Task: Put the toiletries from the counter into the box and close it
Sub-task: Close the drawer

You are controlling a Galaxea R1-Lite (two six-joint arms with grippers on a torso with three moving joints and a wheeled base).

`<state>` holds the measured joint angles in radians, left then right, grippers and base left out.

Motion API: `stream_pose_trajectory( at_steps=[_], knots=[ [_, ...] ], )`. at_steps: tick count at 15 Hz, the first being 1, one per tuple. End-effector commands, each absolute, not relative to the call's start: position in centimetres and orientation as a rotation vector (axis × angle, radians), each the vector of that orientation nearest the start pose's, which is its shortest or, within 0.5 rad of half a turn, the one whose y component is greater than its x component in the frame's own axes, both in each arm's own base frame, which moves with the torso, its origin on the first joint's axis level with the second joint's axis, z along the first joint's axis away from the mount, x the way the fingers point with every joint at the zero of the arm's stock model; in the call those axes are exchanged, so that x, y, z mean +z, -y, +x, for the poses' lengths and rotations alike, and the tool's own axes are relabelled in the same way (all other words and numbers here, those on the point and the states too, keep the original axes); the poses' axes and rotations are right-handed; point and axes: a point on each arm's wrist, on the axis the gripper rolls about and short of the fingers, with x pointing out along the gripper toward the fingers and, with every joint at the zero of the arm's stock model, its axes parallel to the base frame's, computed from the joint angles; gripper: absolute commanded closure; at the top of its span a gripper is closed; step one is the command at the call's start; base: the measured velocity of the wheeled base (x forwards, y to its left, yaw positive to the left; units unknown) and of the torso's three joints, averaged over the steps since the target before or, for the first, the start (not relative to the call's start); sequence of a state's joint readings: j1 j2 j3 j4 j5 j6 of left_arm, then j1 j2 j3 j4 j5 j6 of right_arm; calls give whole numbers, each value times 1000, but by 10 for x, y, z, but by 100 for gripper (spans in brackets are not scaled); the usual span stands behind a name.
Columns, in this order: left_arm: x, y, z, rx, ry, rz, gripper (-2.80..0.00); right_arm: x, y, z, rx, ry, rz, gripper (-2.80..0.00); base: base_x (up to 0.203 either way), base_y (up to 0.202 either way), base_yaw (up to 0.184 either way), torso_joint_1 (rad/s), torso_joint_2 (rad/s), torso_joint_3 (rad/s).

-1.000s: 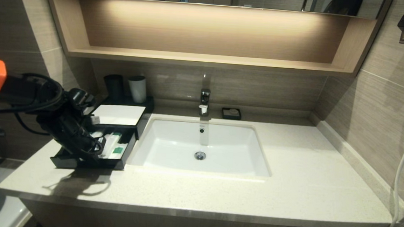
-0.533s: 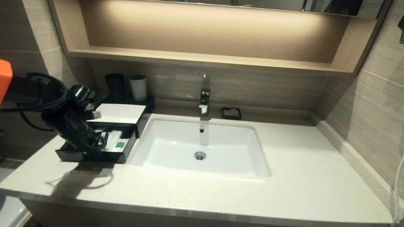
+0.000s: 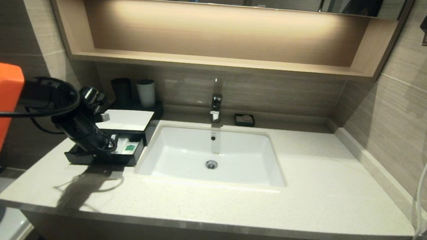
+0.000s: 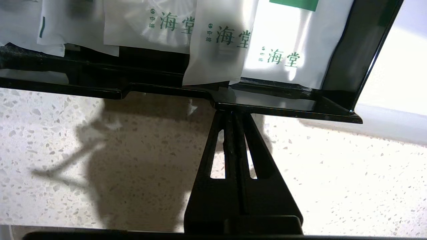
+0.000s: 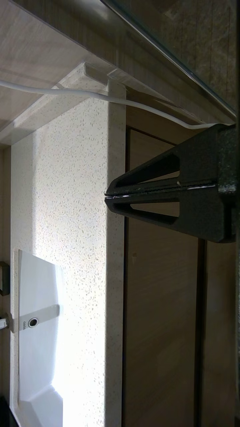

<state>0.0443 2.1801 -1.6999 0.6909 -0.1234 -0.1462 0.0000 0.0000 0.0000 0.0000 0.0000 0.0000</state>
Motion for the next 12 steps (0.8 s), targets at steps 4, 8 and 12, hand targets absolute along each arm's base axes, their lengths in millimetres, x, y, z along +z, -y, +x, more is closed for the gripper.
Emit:
stream_pose_trajectory(
  at_steps=[4,8,12],
  knots=[
    [134,-16,414,27,-1158,-248,0,75,0,-23,0,0,0,0,0,0,0,0,0,0],
    [136,-16,421,26,-1133,-249,0,75,0,-23,0,0,0,0,0,0,0,0,0,0],
    [135,-17,430,30,-1114,-247,0,75,0,-23,0,0,0,0,0,0,0,0,0,0]
  ],
)
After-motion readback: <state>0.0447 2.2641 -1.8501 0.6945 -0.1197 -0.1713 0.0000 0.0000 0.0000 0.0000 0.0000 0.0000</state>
